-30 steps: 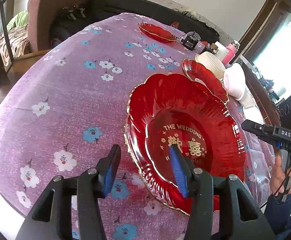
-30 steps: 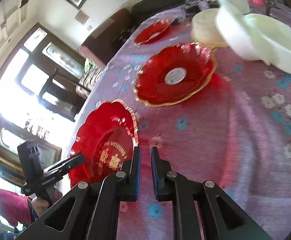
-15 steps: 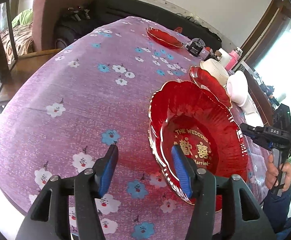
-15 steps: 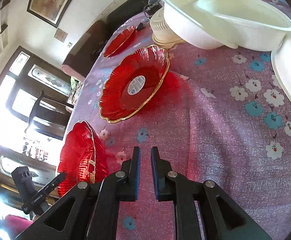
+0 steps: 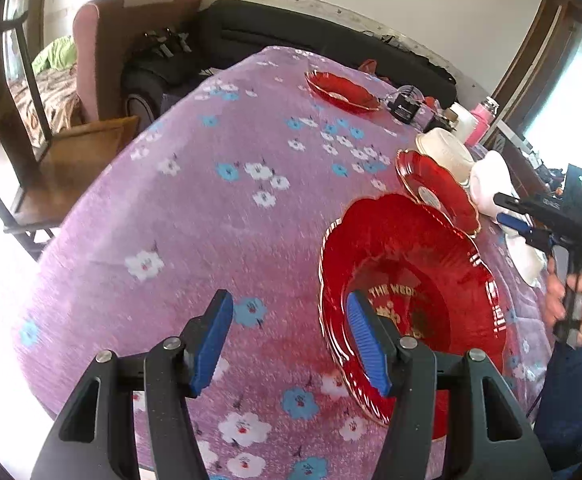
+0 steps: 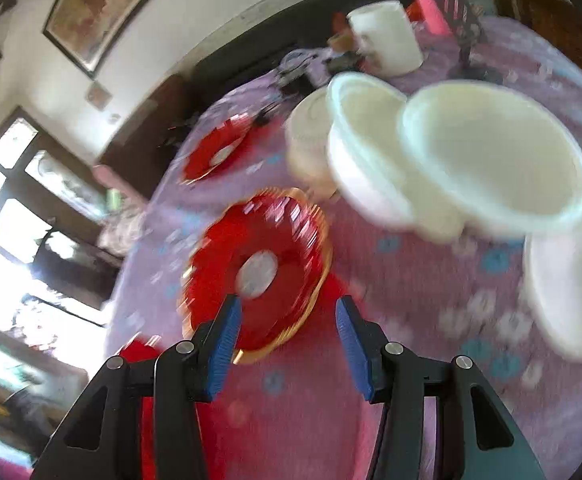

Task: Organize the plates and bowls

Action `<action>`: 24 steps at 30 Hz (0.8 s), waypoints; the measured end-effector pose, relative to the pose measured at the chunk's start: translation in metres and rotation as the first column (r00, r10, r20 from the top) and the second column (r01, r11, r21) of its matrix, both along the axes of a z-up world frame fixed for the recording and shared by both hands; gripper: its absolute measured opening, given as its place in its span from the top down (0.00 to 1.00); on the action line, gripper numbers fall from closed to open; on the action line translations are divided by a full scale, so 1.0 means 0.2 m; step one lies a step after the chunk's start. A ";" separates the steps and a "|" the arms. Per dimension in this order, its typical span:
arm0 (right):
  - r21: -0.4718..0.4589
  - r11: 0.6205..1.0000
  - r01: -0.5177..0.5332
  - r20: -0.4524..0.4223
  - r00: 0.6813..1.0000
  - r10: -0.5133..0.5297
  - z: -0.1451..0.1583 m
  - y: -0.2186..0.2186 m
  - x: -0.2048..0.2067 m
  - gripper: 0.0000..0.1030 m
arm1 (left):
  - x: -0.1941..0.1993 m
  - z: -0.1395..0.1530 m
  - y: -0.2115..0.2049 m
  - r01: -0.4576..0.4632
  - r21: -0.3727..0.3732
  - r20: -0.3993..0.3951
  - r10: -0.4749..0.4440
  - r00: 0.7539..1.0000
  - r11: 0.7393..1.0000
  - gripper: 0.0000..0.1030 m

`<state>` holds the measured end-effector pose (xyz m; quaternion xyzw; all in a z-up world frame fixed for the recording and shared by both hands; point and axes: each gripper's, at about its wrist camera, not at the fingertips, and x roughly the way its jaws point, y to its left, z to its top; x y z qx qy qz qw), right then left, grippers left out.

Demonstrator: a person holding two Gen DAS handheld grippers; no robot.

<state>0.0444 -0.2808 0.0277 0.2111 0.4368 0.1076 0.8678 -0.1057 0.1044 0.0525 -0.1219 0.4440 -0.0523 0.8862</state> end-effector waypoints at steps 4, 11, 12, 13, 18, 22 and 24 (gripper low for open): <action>-0.004 1.000 0.025 -0.009 1.000 -0.025 -0.07 -0.01 0.06 0.78 | 0.05 0.06 0.01 0.001 0.030 -0.002 -0.001 1.000 1.000 0.43; 0.040 0.999 -0.008 -0.020 1.000 0.009 -0.16 -0.06 0.09 0.86 | 0.16 0.09 -0.03 0.024 0.059 -0.009 -0.023 1.000 0.998 0.43; 0.053 0.998 -0.013 -0.026 1.000 0.014 -0.17 -0.06 0.09 0.86 | 0.16 0.09 -0.04 0.030 0.054 -0.007 -0.029 1.000 0.998 0.43; 0.058 0.998 -0.012 -0.029 0.999 0.014 -0.18 -0.06 0.10 0.86 | 0.17 0.08 -0.05 0.038 0.050 -0.007 -0.037 0.999 0.998 0.43; 0.048 0.999 -0.024 -0.030 0.999 0.025 -0.19 -0.02 0.10 0.90 | 0.21 0.07 -0.09 0.071 0.045 -0.010 -0.071 0.997 0.996 0.43; 0.068 0.994 -0.090 -0.021 0.996 0.092 -0.19 0.06 0.10 0.90 | 0.22 0.08 -0.07 0.072 0.044 -0.004 -0.072 0.997 0.996 0.43; 0.080 0.992 -0.103 -0.027 0.994 0.105 -0.18 0.07 0.09 0.88 | 0.24 0.10 -0.06 0.073 0.042 -0.001 -0.073 0.997 0.996 0.43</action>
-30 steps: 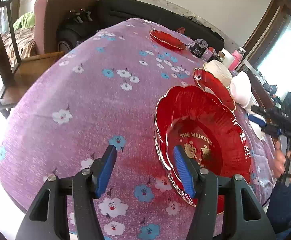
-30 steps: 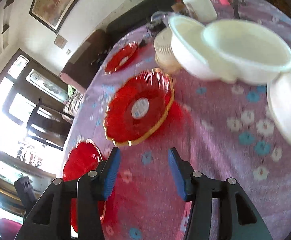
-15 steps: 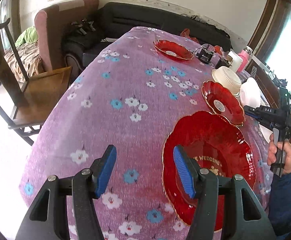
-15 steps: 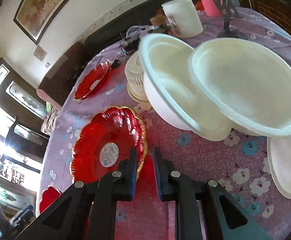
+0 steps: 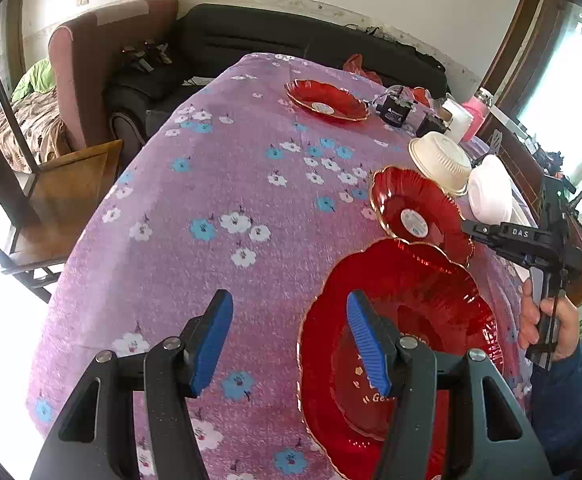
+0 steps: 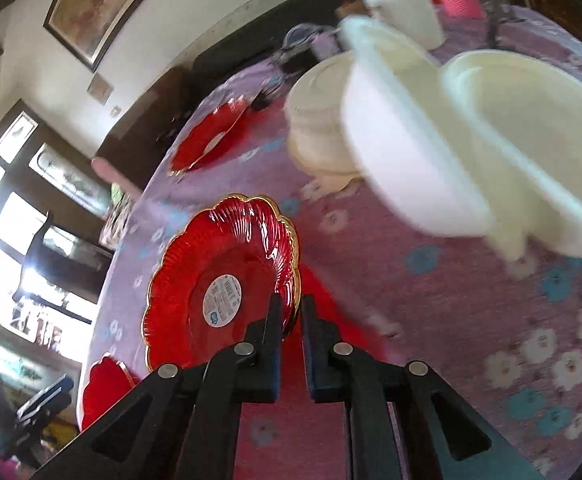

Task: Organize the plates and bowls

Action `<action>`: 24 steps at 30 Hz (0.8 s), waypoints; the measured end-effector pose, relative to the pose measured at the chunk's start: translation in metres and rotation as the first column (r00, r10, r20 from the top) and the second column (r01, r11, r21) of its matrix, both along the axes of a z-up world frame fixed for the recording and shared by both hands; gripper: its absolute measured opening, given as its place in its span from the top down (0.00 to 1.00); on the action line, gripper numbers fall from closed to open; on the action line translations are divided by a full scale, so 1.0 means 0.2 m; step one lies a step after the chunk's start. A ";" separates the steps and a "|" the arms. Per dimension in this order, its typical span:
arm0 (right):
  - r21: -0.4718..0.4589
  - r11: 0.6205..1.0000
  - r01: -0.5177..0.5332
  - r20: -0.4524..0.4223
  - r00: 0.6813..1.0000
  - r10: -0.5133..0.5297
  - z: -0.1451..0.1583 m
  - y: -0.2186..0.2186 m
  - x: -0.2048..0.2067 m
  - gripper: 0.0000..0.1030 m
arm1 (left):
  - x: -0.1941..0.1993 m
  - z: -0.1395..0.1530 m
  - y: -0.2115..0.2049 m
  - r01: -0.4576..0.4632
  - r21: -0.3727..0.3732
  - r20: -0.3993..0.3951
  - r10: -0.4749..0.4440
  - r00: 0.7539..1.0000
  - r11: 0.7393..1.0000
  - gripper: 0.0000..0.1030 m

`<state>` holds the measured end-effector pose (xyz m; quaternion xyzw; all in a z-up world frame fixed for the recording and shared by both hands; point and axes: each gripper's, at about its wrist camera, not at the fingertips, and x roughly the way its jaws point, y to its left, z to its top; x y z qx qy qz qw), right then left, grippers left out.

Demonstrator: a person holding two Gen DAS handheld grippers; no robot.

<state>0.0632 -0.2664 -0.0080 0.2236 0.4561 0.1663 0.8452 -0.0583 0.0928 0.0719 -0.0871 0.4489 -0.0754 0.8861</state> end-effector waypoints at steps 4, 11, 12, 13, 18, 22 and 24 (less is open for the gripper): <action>-0.049 0.999 0.003 -0.012 1.000 -0.004 0.05 0.01 -0.02 0.88 | 0.05 0.02 0.02 0.004 -0.007 -0.010 -0.004 1.000 1.000 0.43; -0.052 0.996 0.072 -0.023 0.997 -0.073 0.12 -0.04 0.03 0.88 | 0.26 0.06 -0.06 0.053 0.004 -0.053 -0.053 0.997 0.999 0.43; -0.042 0.996 0.074 -0.014 0.997 -0.074 0.11 -0.05 0.02 0.88 | 0.30 0.06 -0.07 0.064 -0.003 -0.066 -0.064 0.996 0.998 0.43; -0.023 0.997 0.074 -0.007 0.997 -0.074 0.09 -0.06 0.01 0.88 | 0.34 0.05 -0.09 0.073 -0.006 -0.085 -0.073 0.994 0.997 0.43; 0.053 0.998 0.013 -0.041 0.999 -0.011 0.02 -0.08 0.00 0.88 | 0.50 0.01 -0.18 0.100 -0.012 -0.149 -0.101 0.984 0.995 0.43; 0.072 0.997 0.007 -0.029 1.000 -0.005 0.04 -0.08 -0.02 0.88 | 0.63 -0.04 -0.27 0.117 -0.056 -0.196 -0.126 0.972 0.992 0.43; 0.077 0.997 0.012 -0.032 0.999 -0.010 0.04 -0.08 -0.02 0.88 | 0.67 -0.05 -0.32 0.130 -0.059 -0.211 -0.140 0.968 0.990 0.43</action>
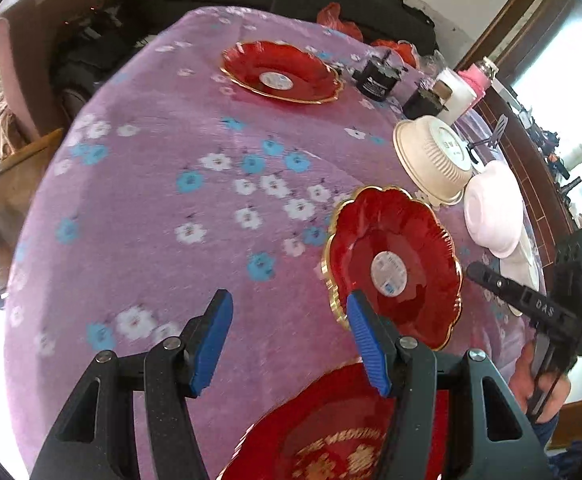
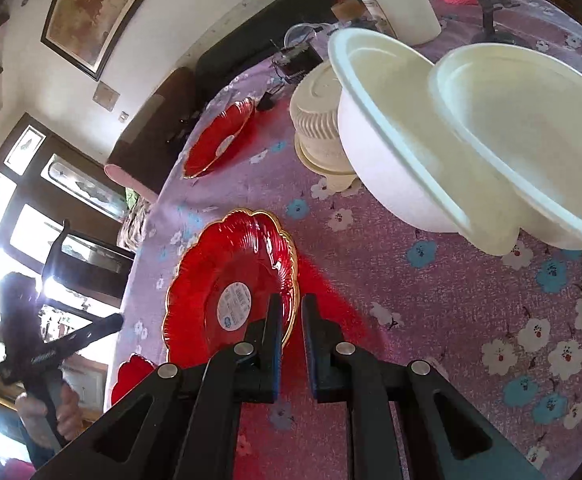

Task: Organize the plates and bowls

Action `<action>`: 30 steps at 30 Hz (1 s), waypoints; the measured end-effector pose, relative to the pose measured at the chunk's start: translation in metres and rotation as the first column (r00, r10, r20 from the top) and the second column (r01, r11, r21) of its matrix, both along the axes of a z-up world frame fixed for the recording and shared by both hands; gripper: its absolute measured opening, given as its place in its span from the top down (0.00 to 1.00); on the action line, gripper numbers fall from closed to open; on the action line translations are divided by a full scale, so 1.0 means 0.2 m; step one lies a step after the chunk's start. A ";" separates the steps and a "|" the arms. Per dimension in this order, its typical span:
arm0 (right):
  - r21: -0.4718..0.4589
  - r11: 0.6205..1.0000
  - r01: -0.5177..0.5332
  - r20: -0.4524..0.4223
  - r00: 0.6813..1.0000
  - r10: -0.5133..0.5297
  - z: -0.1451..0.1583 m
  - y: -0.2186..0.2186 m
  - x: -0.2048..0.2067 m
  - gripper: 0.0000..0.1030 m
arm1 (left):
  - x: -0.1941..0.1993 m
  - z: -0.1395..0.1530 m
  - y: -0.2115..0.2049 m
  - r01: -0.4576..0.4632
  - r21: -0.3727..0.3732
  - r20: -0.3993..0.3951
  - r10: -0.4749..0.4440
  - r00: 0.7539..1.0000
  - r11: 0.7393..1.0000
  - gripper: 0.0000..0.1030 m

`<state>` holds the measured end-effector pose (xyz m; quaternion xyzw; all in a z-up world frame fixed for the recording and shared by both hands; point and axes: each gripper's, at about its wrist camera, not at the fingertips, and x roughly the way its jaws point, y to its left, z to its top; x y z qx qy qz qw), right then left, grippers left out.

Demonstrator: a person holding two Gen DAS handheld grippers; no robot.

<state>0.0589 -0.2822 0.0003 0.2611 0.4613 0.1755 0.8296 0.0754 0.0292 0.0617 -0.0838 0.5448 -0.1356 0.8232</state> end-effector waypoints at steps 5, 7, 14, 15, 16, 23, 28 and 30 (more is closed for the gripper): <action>0.031 0.999 -0.008 -0.044 0.999 0.009 -0.05 0.00 0.01 0.88 | 0.09 -0.08 -0.12 0.031 0.020 -0.044 -0.030 0.999 0.999 0.58; 0.030 1.000 -0.006 -0.044 0.999 0.008 -0.05 0.00 0.02 0.88 | 0.11 -0.12 -0.14 0.036 0.028 -0.064 -0.034 0.997 0.999 0.66; 0.015 1.000 -0.027 -0.045 0.999 0.028 -0.07 0.05 0.04 0.88 | 0.14 -0.20 -0.21 0.060 0.046 -0.087 -0.056 0.995 0.997 0.73; 0.011 0.999 -0.032 -0.045 0.998 0.033 -0.08 0.06 0.04 0.88 | 0.14 -0.20 -0.22 0.063 0.052 -0.086 -0.058 0.995 0.997 0.75; 0.011 0.999 -0.038 -0.048 0.998 0.038 -0.08 0.07 0.04 0.88 | 0.15 -0.21 -0.23 0.067 0.055 -0.087 -0.062 0.994 0.996 0.78; -0.028 0.998 -0.048 -0.032 0.998 0.047 -0.09 0.11 0.05 0.89 | 0.15 -0.18 -0.28 0.086 0.075 -0.059 -0.082 0.995 0.993 0.87; -0.022 0.999 -0.033 0.000 0.999 0.033 -0.05 0.09 0.03 0.89 | 0.13 -0.12 -0.29 0.079 0.073 -0.015 -0.078 0.997 0.994 0.87; -0.022 0.999 -0.024 0.022 0.999 0.025 -0.03 0.08 0.02 0.89 | 0.12 -0.09 -0.30 0.079 0.069 0.001 -0.080 0.997 0.994 0.87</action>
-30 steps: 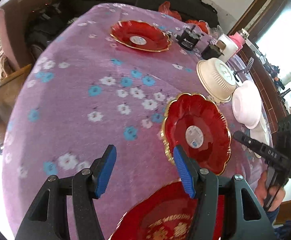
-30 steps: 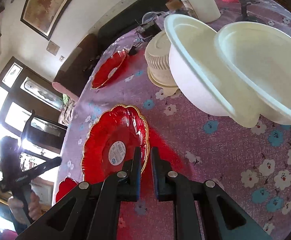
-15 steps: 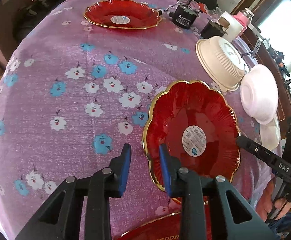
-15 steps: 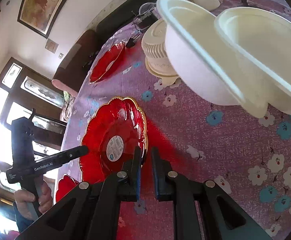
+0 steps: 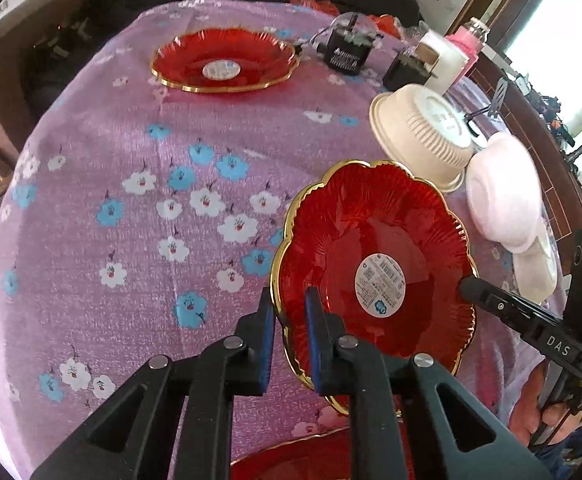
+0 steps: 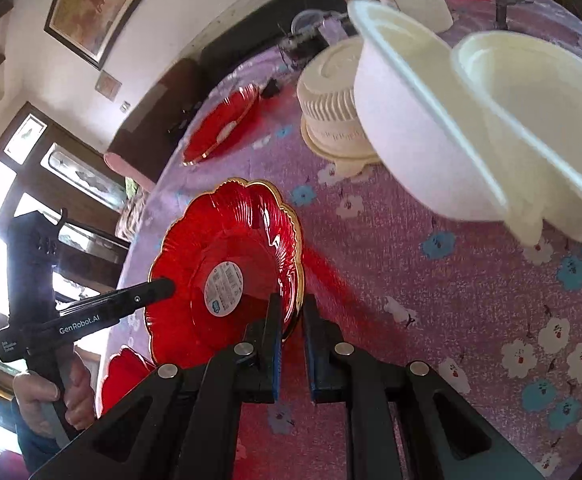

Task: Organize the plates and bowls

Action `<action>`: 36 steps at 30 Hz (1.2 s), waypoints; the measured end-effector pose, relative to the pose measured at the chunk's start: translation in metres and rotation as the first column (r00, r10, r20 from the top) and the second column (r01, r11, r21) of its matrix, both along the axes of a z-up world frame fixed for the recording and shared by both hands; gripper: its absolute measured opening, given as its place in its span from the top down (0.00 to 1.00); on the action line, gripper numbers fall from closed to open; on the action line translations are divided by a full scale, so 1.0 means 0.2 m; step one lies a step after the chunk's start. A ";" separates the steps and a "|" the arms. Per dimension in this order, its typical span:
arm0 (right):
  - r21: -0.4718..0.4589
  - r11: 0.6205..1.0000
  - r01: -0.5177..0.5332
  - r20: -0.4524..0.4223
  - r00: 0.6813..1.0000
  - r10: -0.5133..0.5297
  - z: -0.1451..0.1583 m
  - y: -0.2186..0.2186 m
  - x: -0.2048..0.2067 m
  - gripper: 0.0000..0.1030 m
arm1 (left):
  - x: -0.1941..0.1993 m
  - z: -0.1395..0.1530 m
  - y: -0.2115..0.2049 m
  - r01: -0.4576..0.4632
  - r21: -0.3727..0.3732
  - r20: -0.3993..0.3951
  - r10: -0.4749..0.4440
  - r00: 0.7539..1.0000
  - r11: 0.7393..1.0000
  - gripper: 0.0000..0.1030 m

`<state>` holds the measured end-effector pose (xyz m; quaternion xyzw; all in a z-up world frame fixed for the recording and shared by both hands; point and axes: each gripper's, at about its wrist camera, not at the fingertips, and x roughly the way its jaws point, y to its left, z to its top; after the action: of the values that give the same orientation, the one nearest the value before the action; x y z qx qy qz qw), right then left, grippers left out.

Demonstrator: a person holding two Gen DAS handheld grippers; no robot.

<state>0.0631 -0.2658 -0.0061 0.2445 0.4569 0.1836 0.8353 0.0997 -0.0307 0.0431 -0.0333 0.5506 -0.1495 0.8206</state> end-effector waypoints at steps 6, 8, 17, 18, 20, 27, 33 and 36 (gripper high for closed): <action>0.014 1.000 0.025 0.051 0.998 -0.026 0.06 -0.04 -0.03 0.89 | -0.03 0.08 -0.04 0.009 -0.006 0.048 -0.009 0.999 1.000 0.87; 0.021 0.999 0.032 0.066 0.997 -0.033 0.08 -0.05 -0.04 0.89 | -0.05 0.10 -0.04 0.010 -0.010 0.060 -0.009 0.998 1.000 0.87; 0.039 0.999 0.003 0.103 0.995 -0.007 0.14 -0.04 -0.07 0.89 | -0.14 0.18 0.01 0.001 -0.044 0.091 0.003 0.996 0.999 0.87; 0.046 0.999 -0.004 0.105 0.994 -0.001 0.15 -0.04 -0.07 0.89 | -0.16 0.19 0.02 -0.001 -0.044 0.095 0.005 0.995 0.999 0.87; 0.050 0.998 -0.026 0.115 0.993 0.020 0.16 -0.01 -0.09 0.89 | -0.20 0.20 0.05 -0.010 -0.051 0.103 0.016 0.995 0.999 0.87; 0.052 0.993 -0.109 0.142 0.985 0.101 0.21 0.10 -0.16 0.89 | -0.36 0.27 0.18 -0.054 -0.065 0.148 0.063 0.987 0.996 0.87; 0.054 0.985 -0.164 0.155 0.976 0.154 0.25 0.19 -0.25 0.89 | -0.55 0.31 0.27 -0.078 -0.076 0.187 0.091 0.978 0.994 0.85; 0.043 0.982 -0.184 0.169 0.970 0.175 0.26 0.23 -0.32 0.89 | -0.66 0.31 0.31 -0.080 -0.080 0.204 0.095 0.974 0.994 0.85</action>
<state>-0.0012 -0.2206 0.0467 0.2103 0.4009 0.2911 0.8428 -0.0327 0.0305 0.1057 -0.0709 0.4543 -0.1352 0.8777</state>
